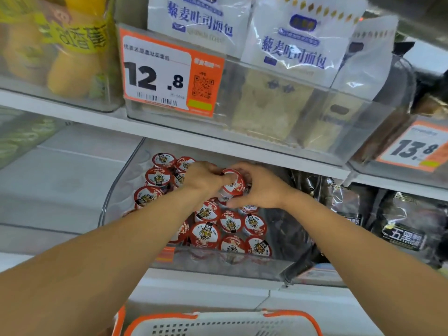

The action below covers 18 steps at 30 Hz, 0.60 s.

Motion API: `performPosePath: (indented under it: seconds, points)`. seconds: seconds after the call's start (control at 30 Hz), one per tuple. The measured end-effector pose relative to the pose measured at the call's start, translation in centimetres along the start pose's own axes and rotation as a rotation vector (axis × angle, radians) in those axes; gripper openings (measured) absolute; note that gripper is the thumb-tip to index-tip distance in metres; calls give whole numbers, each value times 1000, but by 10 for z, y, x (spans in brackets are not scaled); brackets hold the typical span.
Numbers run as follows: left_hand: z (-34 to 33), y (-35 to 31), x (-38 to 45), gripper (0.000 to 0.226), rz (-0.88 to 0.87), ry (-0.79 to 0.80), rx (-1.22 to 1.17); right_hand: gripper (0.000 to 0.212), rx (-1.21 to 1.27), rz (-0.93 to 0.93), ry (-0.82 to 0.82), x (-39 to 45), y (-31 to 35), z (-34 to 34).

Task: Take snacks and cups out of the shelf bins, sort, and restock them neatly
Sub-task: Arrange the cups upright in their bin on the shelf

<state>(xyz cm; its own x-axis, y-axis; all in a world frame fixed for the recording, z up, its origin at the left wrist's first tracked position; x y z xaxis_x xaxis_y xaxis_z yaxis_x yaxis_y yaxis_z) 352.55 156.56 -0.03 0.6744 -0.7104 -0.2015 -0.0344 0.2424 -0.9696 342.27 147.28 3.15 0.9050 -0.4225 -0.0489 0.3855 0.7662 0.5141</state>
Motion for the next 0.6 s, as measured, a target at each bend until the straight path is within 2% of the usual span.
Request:
performPosePath:
  seconds: [0.07, 0.1, 0.13, 0.23, 0.27, 0.33, 0.37, 0.4, 0.5, 0.6]
  points:
    - [-7, -1, 2, 18, 11, 30, -14, 51, 173, 14, -49, 0, 3, 1]
    - [-8, -5, 1, 23, -30, 43, 51, 45, 194, 7, -73, 2, 2, 2]
    - [-8, -10, 0, 29, -105, 56, 182, 41, 172, -4, -79, 4, -1, 1]
    - [-1, -15, -6, 52, -328, 53, 777, 39, 39, -42, -105, 14, -11, -3]
    - [1, -6, -6, 65, -334, 92, 956, 44, -35, -61, -85, 17, -15, -7]
    - [1, 21, -6, 79, -258, 252, 1204, 74, -237, -93, 14, 21, -21, -20]
    - [1, 34, -6, 79, -204, 326, 1265, 88, -292, -110, 47, 21, -23, -24]
    - [1, 42, -7, 77, -174, 372, 1291, 90, -311, -122, 51, 20, -25, -25]
    - [3, 48, -8, 73, -178, 386, 1331, 61, -318, -82, -20, 20, -30, -19]
    - [4, 53, -10, 70, -183, 383, 1350, 50, -279, -97, -35, 21, -34, -20]
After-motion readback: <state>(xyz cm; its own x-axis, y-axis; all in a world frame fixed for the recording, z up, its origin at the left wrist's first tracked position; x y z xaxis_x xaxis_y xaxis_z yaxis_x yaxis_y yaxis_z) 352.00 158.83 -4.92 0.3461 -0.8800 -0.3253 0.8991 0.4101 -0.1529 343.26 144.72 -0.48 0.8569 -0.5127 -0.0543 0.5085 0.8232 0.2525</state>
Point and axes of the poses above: each hand's wrist, its own x-axis towards the middle knuckle, its own z-axis out of the back of the hand, y = z × x, the point moved 7 cm from there along x, towards the middle knuckle, and after that the axes turned 3 degrees about z, right-handed, at the moved point
